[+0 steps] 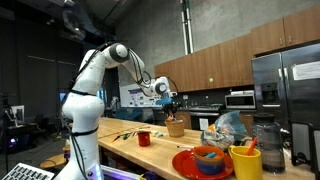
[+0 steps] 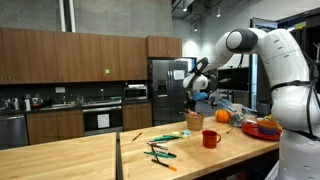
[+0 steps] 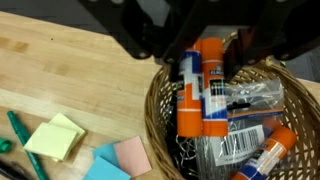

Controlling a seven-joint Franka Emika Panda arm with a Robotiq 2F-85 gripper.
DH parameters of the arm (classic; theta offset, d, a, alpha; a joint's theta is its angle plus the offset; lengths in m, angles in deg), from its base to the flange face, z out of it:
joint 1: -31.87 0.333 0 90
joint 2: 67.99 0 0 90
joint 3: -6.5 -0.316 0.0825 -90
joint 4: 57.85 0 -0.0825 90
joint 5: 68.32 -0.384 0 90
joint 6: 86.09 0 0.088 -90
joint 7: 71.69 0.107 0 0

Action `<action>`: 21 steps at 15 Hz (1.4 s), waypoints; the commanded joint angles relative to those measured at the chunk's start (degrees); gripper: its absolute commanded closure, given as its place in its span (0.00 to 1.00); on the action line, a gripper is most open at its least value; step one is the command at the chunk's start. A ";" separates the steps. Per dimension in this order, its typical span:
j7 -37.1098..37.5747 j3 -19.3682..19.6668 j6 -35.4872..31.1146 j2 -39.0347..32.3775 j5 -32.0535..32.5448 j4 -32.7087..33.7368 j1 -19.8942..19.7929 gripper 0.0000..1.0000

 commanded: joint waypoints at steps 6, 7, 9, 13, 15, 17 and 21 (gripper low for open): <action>2.30 -2.69 -1.91 7.81 -0.16 -6.13 2.45 0.81; 2.89 -3.30 -2.08 8.21 -1.00 -7.15 2.83 0.81; 5.42 -4.32 -1.72 8.70 -2.69 -8.89 3.81 0.81; 13.96 -5.58 -2.35 8.71 -3.93 -12.74 6.55 0.81; 15.73 -6.42 -2.91 8.19 -5.11 -14.15 7.42 0.81; 17.34 -7.09 -2.93 7.30 -6.34 -14.94 8.15 0.81; 22.25 -7.56 -2.26 4.87 -8.64 -15.47 9.15 0.81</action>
